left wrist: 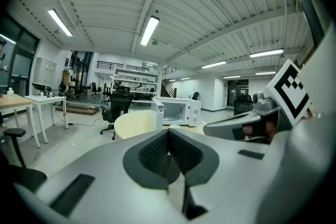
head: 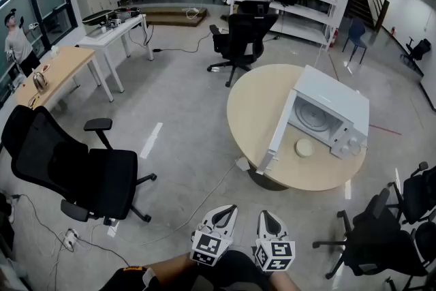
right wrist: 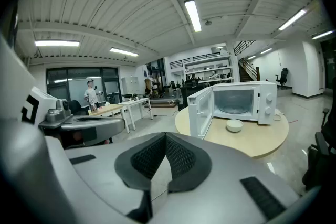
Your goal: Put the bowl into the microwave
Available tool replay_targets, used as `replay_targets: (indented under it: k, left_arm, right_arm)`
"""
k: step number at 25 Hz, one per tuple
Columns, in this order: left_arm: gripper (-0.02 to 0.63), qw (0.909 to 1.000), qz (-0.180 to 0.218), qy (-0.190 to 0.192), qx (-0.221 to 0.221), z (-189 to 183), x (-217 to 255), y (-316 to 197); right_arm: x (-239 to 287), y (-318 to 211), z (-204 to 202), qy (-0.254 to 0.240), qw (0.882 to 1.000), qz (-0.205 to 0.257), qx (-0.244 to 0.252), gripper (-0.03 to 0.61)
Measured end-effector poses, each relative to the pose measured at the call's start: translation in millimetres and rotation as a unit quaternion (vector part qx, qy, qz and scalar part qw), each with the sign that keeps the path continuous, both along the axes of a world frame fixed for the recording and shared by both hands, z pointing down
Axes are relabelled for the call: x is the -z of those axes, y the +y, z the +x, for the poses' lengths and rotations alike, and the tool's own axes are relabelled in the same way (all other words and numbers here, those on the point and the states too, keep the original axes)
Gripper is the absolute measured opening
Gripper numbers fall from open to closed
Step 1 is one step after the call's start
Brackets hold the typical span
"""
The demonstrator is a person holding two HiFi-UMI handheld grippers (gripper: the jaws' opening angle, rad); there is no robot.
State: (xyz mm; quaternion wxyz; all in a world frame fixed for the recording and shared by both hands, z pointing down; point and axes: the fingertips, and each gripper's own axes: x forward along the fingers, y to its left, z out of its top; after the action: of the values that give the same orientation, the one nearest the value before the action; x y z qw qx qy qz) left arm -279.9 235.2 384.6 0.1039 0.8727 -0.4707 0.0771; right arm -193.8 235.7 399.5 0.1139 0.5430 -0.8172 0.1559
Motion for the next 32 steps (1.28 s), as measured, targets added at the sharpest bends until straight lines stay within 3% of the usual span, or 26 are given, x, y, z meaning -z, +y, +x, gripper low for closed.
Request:
replay_targets:
  k: [13, 22, 32]
  left_arm:
    - [0.043, 0.9991, -0.002, 0.026, -0.033, -31.7, -8.8, -2.8]
    - [0.043, 0.9991, -0.005, 0.023, -0.035, -41.3, -12.5, -10.1]
    - [0.043, 0.9992, -0.015, 0.004, -0.037, -8.7, -24.9, -21.2]
  right_arm:
    - [-6.3, 0.6, -28.3, 0.020, 0.999, -0.007, -0.044, 0.015]
    - [-16.6, -2.6, -34.2, 0.014, 0.998, -0.016, -0.057, 0.015]
    - [-34.8, -18.1, 0.3, -0.006, 0.998, -0.026, -0.063, 0.015]
